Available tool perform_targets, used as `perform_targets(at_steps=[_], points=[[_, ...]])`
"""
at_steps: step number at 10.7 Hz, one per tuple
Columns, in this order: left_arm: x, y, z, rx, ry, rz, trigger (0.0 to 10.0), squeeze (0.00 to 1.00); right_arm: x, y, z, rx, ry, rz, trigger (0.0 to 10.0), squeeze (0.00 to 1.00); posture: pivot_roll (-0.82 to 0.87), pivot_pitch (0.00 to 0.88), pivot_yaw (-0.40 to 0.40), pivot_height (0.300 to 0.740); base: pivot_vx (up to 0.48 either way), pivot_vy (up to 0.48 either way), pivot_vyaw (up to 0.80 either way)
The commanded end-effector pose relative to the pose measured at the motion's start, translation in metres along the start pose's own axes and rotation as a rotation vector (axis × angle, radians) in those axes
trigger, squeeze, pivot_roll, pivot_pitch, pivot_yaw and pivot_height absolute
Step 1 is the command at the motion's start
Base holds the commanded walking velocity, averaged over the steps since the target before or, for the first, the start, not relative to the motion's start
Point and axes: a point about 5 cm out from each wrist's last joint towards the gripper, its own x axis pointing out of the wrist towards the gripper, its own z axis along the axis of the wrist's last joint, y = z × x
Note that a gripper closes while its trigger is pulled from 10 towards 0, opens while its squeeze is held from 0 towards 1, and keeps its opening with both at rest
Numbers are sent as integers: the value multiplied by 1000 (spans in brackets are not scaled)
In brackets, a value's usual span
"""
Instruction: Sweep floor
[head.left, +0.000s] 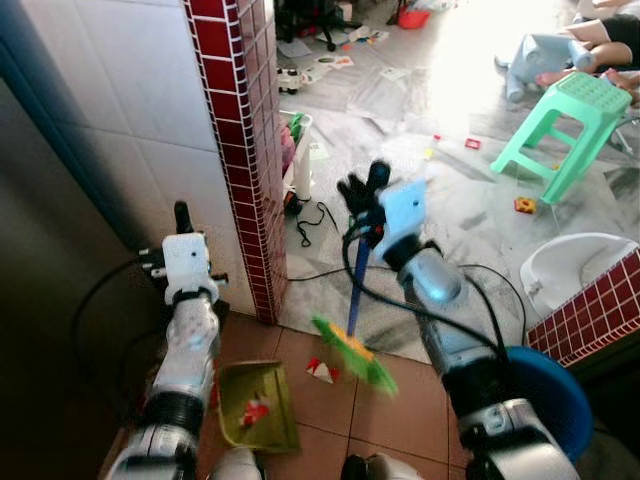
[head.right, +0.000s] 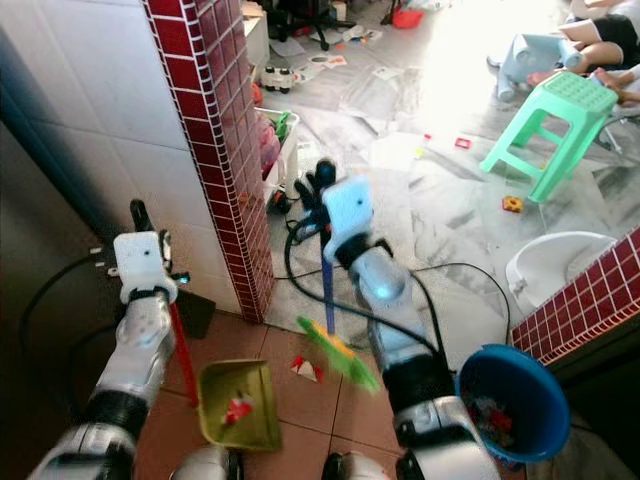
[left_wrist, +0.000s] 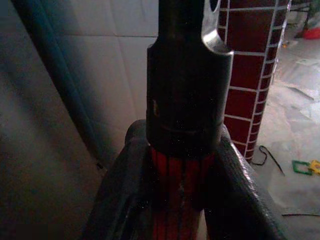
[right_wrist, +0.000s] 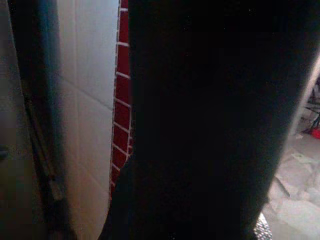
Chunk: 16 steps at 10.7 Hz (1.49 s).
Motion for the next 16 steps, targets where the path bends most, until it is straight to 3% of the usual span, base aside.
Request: perform_targets(at_steps=[1,3,5,6,8,10,13,14,16], points=[[1,-8,-2,-28,14,-9,10000,0,4,3,15,-15,-58,21,10000,0,-67,26,-10,740,0,0,0],[-3,-24,-17,-33,87,-67,10000,0,-3,3,6,35,11,-18,10000,0,-104,19,-13,740,0,0,0],[-3,-30,-19,-15,95,-86,10000,0,-7,-1,-5,155,106,-94,10000,0,-115,10,-13,740,0,0,0],[-3,-31,-19,-8,88,-89,10000,0,-6,-2,-4,160,124,-101,10000,0,-122,7,-12,740,0,0,0],[-3,-36,-19,-41,104,-108,10000,0,2,-8,9,283,110,-126,10000,0,-133,0,-16,740,0,0,0],[-7,-52,-20,-113,133,-200,10000,0,8,-14,30,426,-4,-171,10000,0,-129,0,-19,740,0,0,0],[-9,-64,-19,-208,178,-320,10000,0,13,-20,47,407,-56,-199,10000,0,-127,0,-9,740,0,0,0],[-9,-64,-21,-248,196,-342,10000,0,16,-26,58,363,-92,-194,10000,0,-131,0,-4,740,0,0,0],[-9,-62,-23,-246,207,-352,10000,0,22,-37,79,321,-150,-191,10000,0,-140,0,0,740,0,0,0]])
